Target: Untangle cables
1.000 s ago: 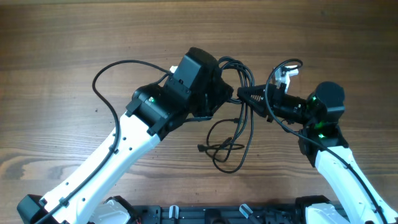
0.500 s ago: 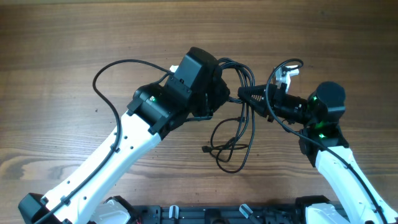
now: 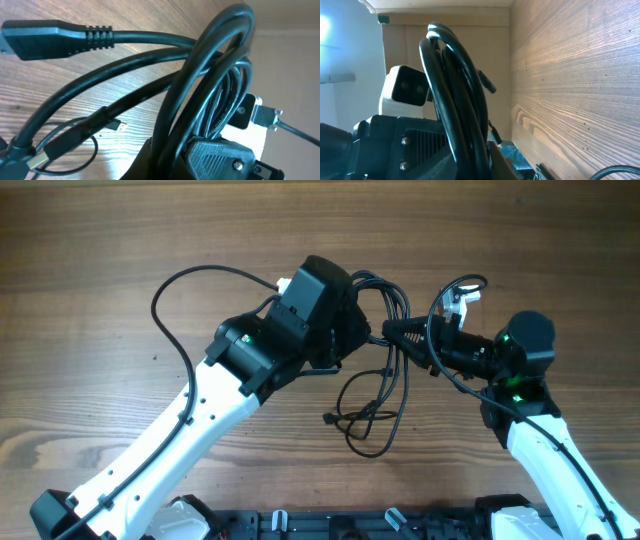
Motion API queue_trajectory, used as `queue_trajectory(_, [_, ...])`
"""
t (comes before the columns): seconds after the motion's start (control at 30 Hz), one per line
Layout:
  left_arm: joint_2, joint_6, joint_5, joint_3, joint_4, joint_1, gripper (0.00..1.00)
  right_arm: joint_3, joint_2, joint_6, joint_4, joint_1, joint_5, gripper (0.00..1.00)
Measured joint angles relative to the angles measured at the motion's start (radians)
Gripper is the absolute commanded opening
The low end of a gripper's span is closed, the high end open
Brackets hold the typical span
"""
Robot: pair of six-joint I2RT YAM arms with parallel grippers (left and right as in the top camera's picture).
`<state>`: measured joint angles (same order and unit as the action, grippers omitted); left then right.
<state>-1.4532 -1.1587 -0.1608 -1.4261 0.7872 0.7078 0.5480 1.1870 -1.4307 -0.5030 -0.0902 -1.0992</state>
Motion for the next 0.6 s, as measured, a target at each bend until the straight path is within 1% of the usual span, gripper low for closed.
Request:
queue_trajectory(0.03, [0.000, 0.027, 0.000, 0.000, -0.001, 0.000, 0.04, 0.000, 0.001, 0.002, 0.000, 0.000, -0.001, 0.31])
queue_trajectory(0.13, [-0.005, 0.097, 0.008, 0.000, 0.004, 0.000, 0.04, 0.000, 0.000, 0.010, -0.004, 0.000, -0.004, 0.62])
queue_trajectory(0.17, [-0.008, 0.121, 0.012, 0.000, 0.006, 0.000, 0.04, 0.000, 0.000, 0.011, -0.006, 0.000, -0.005, 0.68])
queue_trajectory(0.27, [-0.010, 0.145, 0.018, 0.000, 0.009, 0.000, 0.04, 0.000, 0.000, 0.014, -0.008, 0.000, -0.006, 0.75])
queue_trajectory(0.33, [-0.010, 0.155, 0.019, 0.000, 0.009, 0.000, 0.04, 0.000, 0.000, 0.014, -0.008, 0.000, -0.008, 0.85])
queue_trajectory(0.4, [-0.010, 0.163, 0.026, 0.000, 0.014, 0.000, 0.04, 0.000, 0.000, 0.013, -0.008, 0.000, -0.008, 0.92])
queue_trajectory(0.47, [-0.010, 0.172, 0.038, 0.000, 0.025, 0.000, 0.04, 0.000, 0.000, 0.016, -0.008, 0.000, -0.008, 0.94])
queue_trajectory(0.53, [-0.010, 0.196, 0.045, 0.000, 0.026, 0.000, 0.04, 0.000, 0.000, 0.035, -0.008, 0.000, -0.008, 0.99])
queue_trajectory(0.6, [-0.010, 0.219, 0.045, 0.000, 0.036, 0.000, 0.04, 0.000, 0.000, 0.071, -0.007, 0.000, -0.008, 1.00])
